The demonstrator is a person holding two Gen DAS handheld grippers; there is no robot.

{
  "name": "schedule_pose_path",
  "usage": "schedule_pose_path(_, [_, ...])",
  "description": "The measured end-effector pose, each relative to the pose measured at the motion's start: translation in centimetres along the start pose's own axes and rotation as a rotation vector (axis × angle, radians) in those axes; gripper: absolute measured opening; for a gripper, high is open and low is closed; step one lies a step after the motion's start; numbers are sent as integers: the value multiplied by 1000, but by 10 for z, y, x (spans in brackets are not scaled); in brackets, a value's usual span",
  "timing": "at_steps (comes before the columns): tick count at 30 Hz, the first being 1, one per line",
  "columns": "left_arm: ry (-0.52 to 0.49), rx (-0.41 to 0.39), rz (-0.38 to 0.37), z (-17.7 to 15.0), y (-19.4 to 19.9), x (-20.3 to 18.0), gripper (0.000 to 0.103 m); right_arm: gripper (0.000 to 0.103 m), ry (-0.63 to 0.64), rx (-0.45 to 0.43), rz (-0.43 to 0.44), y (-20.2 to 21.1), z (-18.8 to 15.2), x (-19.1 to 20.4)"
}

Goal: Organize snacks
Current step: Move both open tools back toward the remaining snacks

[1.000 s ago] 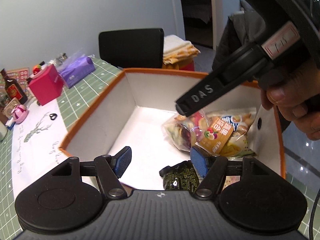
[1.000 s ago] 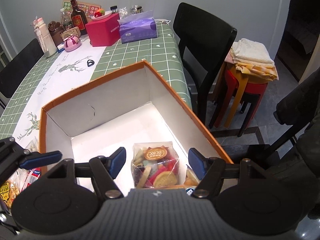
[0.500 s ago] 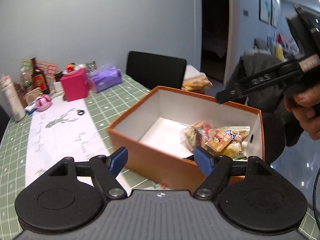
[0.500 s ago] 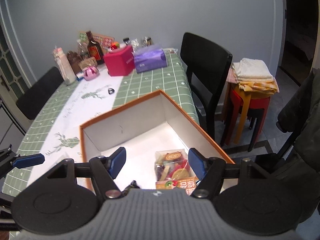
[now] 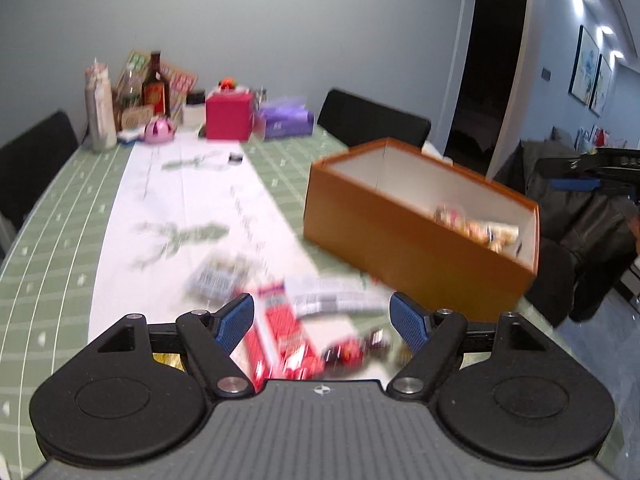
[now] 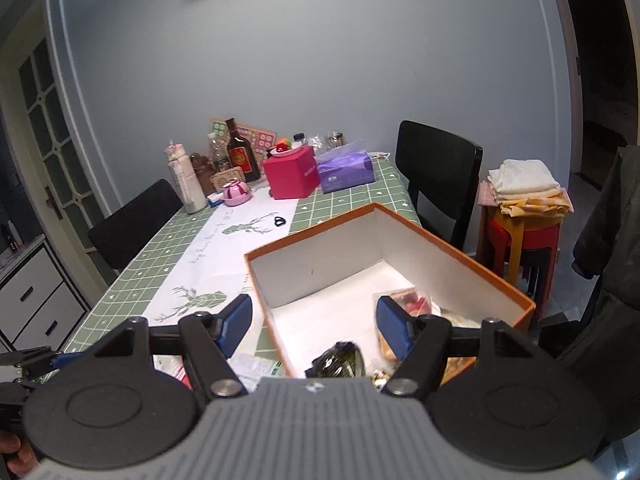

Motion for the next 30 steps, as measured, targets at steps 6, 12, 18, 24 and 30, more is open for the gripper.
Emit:
schedule_pose_path(6, [-77, 28, 13, -35, 25, 11, 91, 69, 68, 6, 3, 31, -39, 15])
schedule_pose_path(12, [-14, 110, 107, -51, 38, 31, 91, 69, 63, 99, -55, 39, -68, 20])
schedule_pose_path(18, [62, 56, 116, -58, 46, 47, 100, 74, 169, 90, -72, 28, -84, 44])
schedule_pose_path(24, [203, 41, 125, -80, 36, 64, 100, 73, 116, 86, 15, 0, -109, 62])
schedule_pose_path(30, [220, 58, 140, -89, 37, 68, 100, 74, 166, 100, 4, -10, -118, 73])
Point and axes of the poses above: each gripper's, at about its wrist camera, not at the fingertips, and y roughly against the way its jaws point, x to its left, z to its top, the point moved 4 cm from there along -y, roughly the way its jaws point, and after that the axes turned 2 degrees about -y, right-handed, at the moved point
